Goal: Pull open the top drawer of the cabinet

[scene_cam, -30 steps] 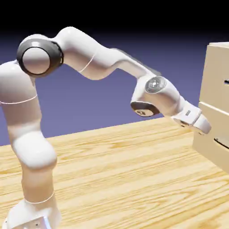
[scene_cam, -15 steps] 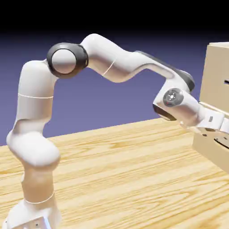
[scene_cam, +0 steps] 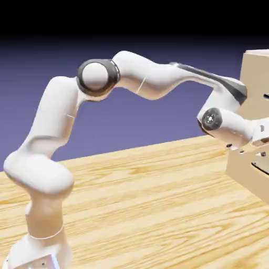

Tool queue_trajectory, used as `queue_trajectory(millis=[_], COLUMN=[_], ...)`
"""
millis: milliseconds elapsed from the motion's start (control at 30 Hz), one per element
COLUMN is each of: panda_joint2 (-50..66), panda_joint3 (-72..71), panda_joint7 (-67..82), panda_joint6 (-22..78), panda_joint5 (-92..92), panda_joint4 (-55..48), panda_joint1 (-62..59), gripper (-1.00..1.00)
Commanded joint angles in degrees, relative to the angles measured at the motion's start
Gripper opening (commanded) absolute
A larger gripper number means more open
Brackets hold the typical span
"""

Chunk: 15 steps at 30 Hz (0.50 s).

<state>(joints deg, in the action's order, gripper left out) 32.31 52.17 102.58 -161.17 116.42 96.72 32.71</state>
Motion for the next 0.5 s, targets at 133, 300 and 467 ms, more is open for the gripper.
queue_trajectory(millis=[133, 300, 467], panda_joint2=[5.6, 11.2, 16.7], panda_joint3=[4.5, 9.0, 13.4], panda_joint7=[12.5, 24.9, 37.4], panda_joint6=[1.1, 2.2, 3.3], panda_joint5=[10.0, 20.0, 30.0], panda_joint4=[-5.5, -11.0, -16.6], panda_joint1=[2.8, 5.5, 8.3], gripper=[0.0, 0.0, 0.0])
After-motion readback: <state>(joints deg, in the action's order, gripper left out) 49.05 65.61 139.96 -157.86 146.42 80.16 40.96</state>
